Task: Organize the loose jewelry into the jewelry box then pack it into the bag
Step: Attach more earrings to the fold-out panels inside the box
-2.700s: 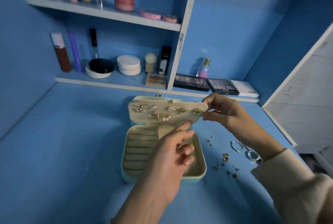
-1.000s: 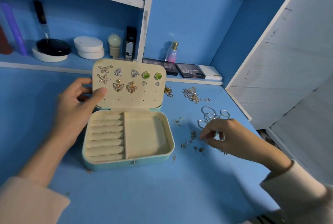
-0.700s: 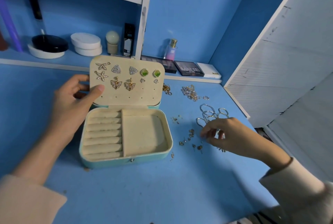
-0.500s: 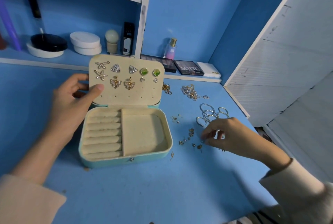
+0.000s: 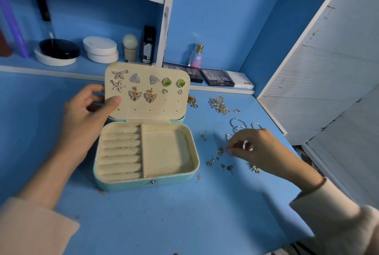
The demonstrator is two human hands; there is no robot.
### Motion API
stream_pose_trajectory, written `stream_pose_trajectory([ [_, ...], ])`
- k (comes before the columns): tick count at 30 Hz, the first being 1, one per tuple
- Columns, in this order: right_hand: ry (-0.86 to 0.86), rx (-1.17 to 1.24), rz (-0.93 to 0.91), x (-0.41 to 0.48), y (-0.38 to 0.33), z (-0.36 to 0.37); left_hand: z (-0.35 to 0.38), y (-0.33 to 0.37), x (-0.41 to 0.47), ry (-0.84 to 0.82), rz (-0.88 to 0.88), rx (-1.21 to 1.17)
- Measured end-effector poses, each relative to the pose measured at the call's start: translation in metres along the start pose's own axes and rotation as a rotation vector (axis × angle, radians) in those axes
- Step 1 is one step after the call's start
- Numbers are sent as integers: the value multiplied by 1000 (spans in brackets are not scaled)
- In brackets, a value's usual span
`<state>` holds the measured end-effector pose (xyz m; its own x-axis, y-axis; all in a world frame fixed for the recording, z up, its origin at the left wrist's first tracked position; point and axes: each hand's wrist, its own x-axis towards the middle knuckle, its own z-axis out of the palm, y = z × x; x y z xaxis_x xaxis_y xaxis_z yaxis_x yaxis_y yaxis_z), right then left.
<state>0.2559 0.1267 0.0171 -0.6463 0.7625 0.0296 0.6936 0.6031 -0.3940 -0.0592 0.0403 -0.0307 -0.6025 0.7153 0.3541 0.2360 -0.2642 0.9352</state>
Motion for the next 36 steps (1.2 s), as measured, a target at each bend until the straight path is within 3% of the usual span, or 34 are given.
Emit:
stream_pose_trajectory([
  [10, 306, 309, -266, 60, -98, 38, -3, 0, 0, 8, -18, -10],
  [19, 517, 191, -370, 105, -144, 85, -5, 2, 1, 11, -65, -18],
  [36, 561, 50, -376, 115, -156, 88, -5, 6, 0, 15, -98, -17],
])
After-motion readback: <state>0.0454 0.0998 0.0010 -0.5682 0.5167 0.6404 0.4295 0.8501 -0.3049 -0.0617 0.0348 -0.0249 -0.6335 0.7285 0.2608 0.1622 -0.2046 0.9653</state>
